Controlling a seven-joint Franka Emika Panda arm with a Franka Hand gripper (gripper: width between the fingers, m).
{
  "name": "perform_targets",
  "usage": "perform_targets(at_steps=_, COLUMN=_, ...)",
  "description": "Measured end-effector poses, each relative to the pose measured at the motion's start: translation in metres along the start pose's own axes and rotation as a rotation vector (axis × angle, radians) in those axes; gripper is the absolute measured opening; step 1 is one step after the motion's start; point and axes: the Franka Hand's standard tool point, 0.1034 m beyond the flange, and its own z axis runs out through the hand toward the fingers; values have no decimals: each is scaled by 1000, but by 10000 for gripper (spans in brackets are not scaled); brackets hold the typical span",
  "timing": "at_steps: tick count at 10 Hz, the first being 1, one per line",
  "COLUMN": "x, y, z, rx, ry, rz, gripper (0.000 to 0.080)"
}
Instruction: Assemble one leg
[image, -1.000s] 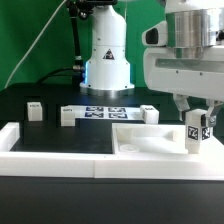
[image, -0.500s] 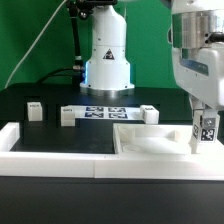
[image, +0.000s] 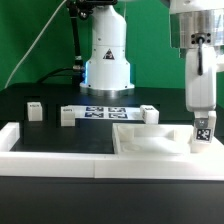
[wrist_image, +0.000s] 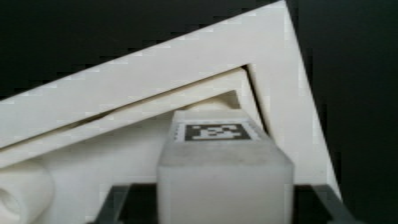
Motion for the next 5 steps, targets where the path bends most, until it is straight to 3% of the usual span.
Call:
perform_targets(at_steps=1, x=-1, y=1, z=0, rx=-1, ry=0, rz=12, gripper=292)
perform_targets(at_steps=3, x=-1, y=1, z=1, rx=-1, ry=0, rz=-2, gripper=581)
perform_targets(at_steps=5, x=-1, y=1, z=1, rx=-1, ry=0, rz=-53, gripper=628)
